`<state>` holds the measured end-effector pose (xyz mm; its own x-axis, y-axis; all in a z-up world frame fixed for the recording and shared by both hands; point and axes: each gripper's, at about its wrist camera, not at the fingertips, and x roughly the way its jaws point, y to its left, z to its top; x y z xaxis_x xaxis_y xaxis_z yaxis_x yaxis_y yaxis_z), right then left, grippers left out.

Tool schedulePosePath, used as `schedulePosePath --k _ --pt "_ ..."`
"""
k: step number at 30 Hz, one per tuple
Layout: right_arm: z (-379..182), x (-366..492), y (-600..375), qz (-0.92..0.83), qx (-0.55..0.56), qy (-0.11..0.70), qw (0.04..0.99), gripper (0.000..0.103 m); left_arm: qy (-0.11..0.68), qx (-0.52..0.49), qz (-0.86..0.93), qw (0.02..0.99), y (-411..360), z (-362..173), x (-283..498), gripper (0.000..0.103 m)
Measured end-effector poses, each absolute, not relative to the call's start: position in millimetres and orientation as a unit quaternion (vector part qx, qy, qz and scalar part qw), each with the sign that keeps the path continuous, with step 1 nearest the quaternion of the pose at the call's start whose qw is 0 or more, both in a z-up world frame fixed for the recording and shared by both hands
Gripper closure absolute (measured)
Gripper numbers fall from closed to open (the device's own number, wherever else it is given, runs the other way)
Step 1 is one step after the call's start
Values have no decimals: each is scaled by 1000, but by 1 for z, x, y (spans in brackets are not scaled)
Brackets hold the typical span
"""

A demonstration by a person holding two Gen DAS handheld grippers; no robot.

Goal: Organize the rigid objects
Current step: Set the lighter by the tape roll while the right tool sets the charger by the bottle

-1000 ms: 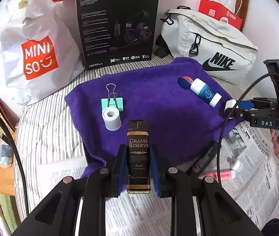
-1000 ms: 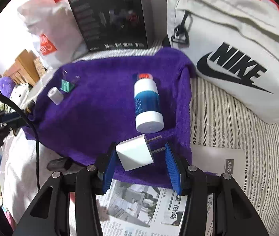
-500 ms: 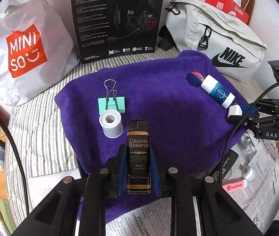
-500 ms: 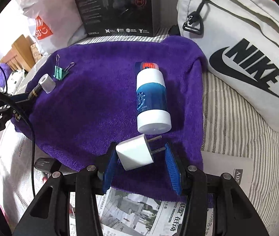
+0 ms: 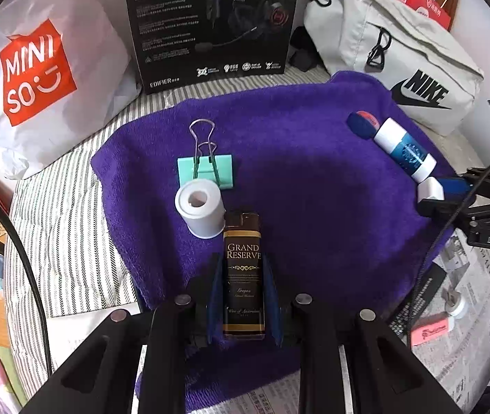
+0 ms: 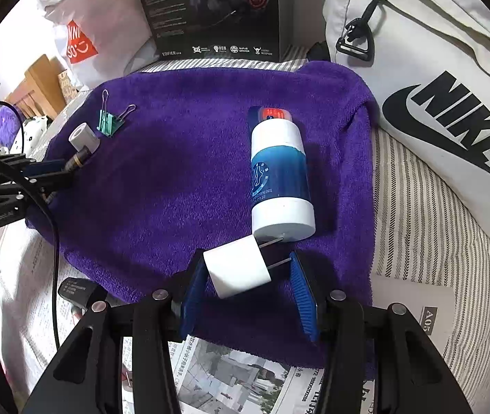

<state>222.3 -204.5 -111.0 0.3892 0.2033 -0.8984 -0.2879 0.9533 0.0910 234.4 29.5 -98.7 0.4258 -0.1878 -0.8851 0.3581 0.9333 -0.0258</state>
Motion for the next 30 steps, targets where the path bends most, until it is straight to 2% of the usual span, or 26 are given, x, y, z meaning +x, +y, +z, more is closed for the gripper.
schedulePosePath --k 21,30 --pt "-112 224 -202 151 -48 537 828 54 515 80 -144 841 31 -100 232 80" --pt "-111 225 -203 156 -49 544 823 52 520 45 -140 841 42 -98 219 71"
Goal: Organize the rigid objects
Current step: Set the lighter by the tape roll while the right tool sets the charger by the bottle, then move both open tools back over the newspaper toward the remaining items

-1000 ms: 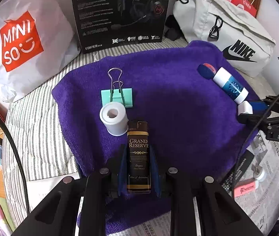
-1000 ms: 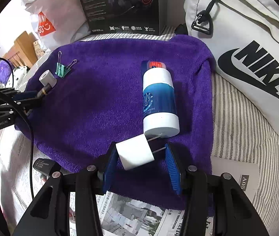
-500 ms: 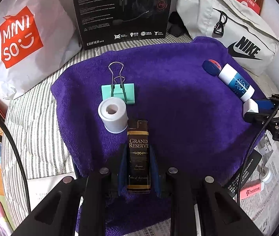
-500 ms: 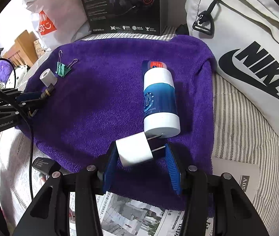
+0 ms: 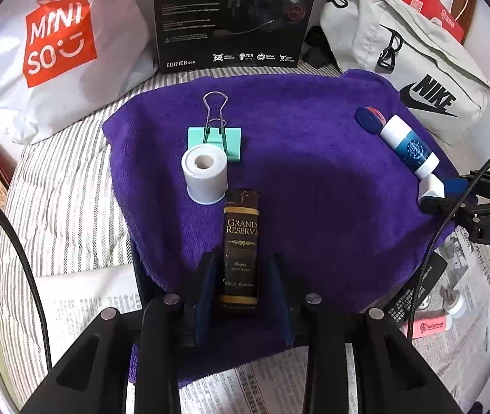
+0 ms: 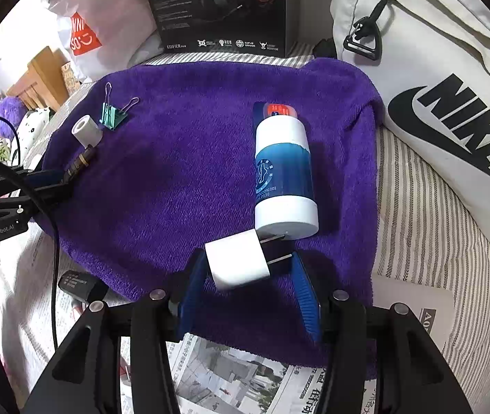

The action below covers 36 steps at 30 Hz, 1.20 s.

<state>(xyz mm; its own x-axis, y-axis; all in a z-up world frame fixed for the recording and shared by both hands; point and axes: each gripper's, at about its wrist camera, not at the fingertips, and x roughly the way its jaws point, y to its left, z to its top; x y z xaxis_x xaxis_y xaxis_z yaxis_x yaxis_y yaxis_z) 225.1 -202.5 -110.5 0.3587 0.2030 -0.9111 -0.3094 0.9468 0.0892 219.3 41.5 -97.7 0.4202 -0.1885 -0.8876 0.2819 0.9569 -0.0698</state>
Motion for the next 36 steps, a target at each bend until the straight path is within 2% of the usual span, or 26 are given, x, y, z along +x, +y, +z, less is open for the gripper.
schedulePosePath --k 7,10,14,21,24,36 --pt "-98 216 -210 153 -34 547 822 44 514 39 -121 848 46 -88 205 64" --pt "-88 207 -214 144 -35 538 830 34 501 44 -120 856 48 -76 191 64" --pt "-75 189 -221 139 -22 523 841 34 483 60 -125 864 46 -62 168 56" --pt "-59 149 -239 117 6 506 855 33 465 92 -165 865 17 -51 134 55" --pt "-56 133 -245 111 10 503 857 29 464 105 -192 858 -2 -58 124 55" --pt "-72 106 -267 104 24 519 848 28 487 129 -229 833 -36 -87 133 56"
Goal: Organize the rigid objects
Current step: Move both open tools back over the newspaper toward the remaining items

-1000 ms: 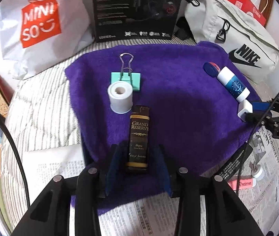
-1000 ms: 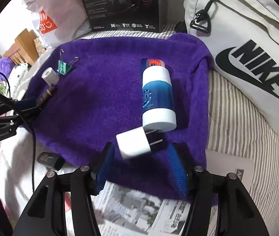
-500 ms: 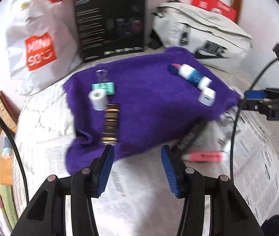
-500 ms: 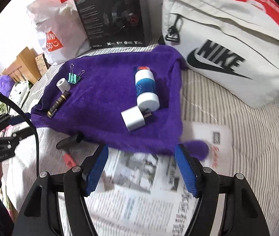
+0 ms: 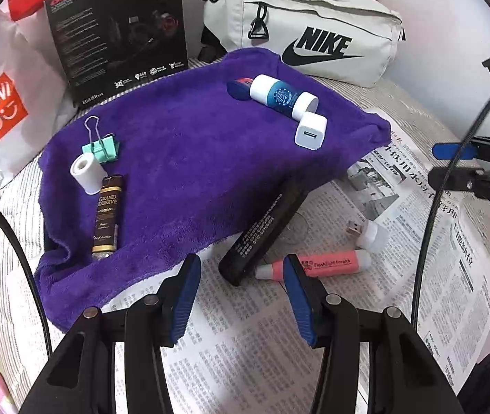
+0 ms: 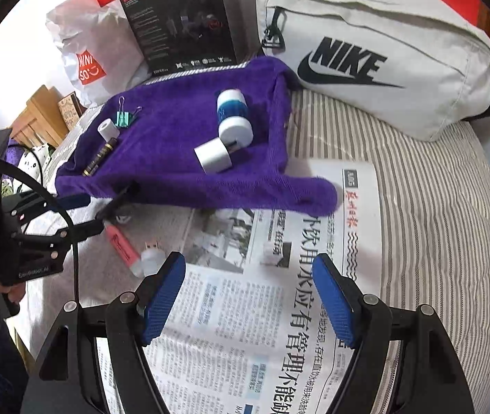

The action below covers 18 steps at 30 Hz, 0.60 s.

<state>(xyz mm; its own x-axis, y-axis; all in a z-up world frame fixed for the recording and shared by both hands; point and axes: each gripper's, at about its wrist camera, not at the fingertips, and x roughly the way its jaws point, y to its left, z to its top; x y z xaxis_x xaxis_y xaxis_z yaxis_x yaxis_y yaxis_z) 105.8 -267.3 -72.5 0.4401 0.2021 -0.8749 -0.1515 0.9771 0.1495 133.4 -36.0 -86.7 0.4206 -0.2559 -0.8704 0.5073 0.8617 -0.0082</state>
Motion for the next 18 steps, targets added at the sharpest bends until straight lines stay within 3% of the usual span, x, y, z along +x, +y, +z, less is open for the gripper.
schedulePosePath --k 4,12,18 --pt "-79 106 -270 100 29 524 845 28 491 138 -232 829 -42 -89 139 56" --pt "-90 104 -265 113 32 534 837 28 500 141 -245 819 -49 -94 146 73" --pt "-96 103 -267 112 36 540 834 28 500 148 -258 813 -50 -93 145 77"
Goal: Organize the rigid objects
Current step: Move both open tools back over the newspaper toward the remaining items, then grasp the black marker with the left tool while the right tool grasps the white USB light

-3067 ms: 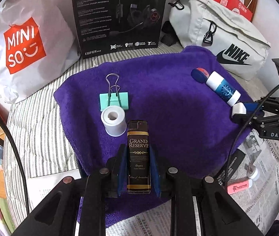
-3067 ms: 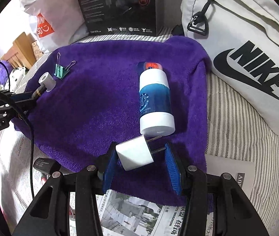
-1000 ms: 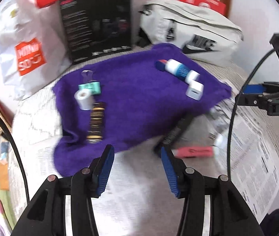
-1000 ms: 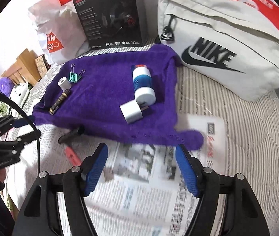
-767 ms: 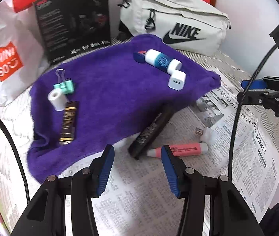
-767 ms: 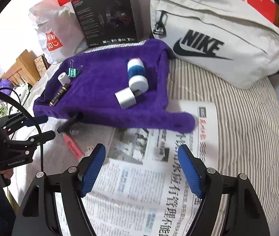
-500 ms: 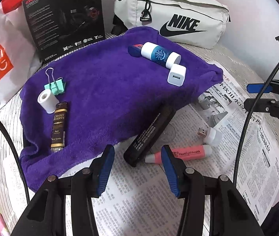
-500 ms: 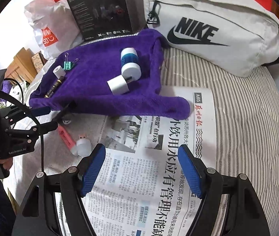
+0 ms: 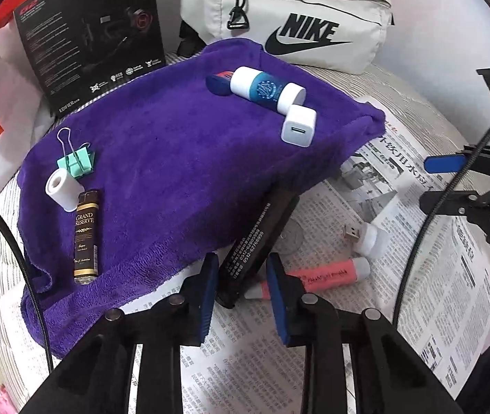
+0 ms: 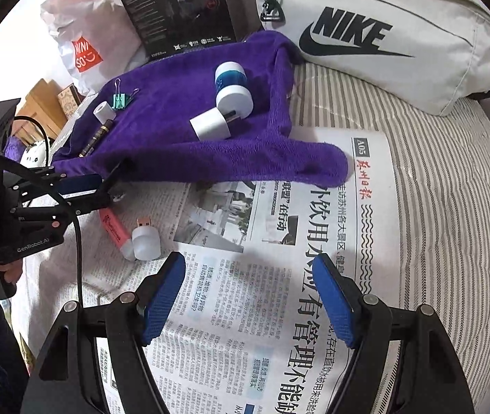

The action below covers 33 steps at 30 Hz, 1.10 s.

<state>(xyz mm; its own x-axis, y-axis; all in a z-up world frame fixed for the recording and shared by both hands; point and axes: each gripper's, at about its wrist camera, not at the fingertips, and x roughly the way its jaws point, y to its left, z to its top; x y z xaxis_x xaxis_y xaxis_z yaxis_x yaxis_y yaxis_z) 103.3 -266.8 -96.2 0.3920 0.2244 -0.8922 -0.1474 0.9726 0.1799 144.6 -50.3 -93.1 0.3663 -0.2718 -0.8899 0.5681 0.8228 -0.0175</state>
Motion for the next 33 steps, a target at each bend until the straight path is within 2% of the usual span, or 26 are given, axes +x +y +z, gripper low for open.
schedulePosePath --k 4,16,22,24,33 --pt "-98 104 -270 109 40 542 833 28 499 145 -267 811 -49 -89 143 81" --pt "-110 104 -260 122 38 554 822 28 496 203 -252 806 -67 -93 145 78" --pt "-108 103 -261 122 38 553 823 28 505 167 -269 803 -57 -92 149 81" --pt "-107 103 -261 123 38 553 823 28 508 163 -269 802 -52 -93 146 88" --pt "-103 103 -252 132 33 548 825 28 519 117 -252 808 -9 -96 136 89"
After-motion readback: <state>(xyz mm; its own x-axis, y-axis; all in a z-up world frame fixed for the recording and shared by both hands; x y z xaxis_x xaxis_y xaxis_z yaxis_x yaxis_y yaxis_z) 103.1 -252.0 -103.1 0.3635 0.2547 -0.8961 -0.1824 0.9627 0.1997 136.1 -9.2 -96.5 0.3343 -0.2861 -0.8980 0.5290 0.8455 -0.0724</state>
